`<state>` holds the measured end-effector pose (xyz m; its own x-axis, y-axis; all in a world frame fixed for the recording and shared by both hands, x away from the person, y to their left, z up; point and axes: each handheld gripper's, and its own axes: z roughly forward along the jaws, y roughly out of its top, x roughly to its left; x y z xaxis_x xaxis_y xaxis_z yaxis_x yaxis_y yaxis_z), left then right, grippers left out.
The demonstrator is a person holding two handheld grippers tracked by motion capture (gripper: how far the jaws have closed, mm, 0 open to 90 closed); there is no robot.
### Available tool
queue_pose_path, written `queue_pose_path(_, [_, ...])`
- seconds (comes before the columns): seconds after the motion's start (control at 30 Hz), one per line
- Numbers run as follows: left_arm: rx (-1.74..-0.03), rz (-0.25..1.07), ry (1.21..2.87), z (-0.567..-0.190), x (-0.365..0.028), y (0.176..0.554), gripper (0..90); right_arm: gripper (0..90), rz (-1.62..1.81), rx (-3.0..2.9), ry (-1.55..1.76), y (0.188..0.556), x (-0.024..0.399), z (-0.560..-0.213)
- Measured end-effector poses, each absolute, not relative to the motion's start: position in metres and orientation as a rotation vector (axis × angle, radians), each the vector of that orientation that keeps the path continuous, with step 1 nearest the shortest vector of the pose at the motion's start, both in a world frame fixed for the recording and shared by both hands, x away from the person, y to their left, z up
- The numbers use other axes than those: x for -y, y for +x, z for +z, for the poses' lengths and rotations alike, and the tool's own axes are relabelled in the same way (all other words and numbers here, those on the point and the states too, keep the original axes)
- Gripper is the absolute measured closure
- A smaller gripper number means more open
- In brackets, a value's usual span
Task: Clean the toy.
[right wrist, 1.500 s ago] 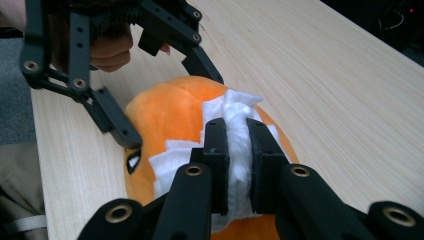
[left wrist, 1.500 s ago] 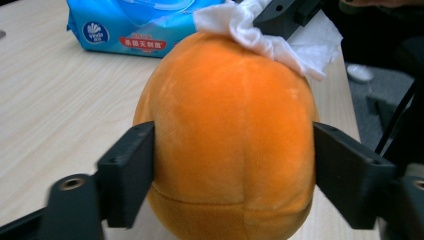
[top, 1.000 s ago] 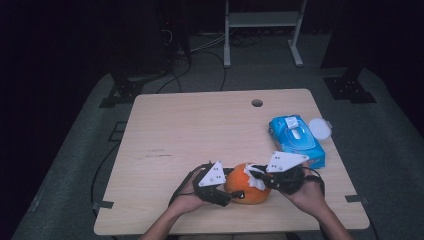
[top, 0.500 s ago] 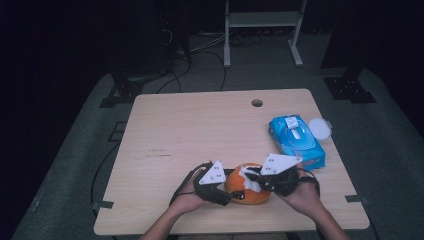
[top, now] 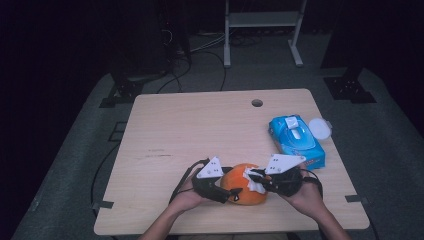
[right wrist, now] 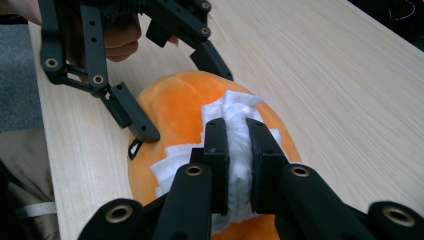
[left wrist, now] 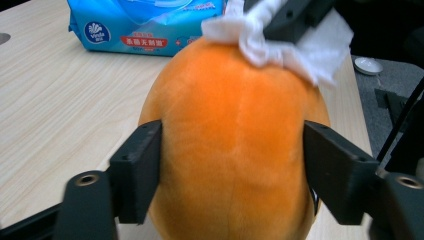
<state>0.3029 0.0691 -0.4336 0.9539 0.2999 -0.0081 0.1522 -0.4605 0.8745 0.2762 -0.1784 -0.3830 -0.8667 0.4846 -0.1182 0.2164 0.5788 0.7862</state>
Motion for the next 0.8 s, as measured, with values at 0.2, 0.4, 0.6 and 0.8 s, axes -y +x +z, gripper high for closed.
queue_pose_path(0.2, [-0.317, 0.186, 2.061, -0.436, -0.072, 0.304, 31.6, 80.1, 1.177, -2.476, 0.642, 0.285, 0.196, -0.385])
queue_pose_path(0.4, [-0.309, 0.164, 2.060, -0.432, -0.072, 0.305, 20.5, 80.2, 1.188, -2.488, 0.655, 0.286, 0.200, -0.388])
queue_pose_path(0.6, [-0.263, 0.202, 2.065, -0.429, -0.065, 0.302, 21.8, 80.3, 1.224, -2.513, 0.592, 0.278, 0.184, -0.386])
queue_pose_path(0.8, [-0.305, 0.168, 2.070, -0.433, -0.073, 0.306, 29.8, 80.2, 1.213, -2.497, 0.629, 0.284, 0.197, -0.386])
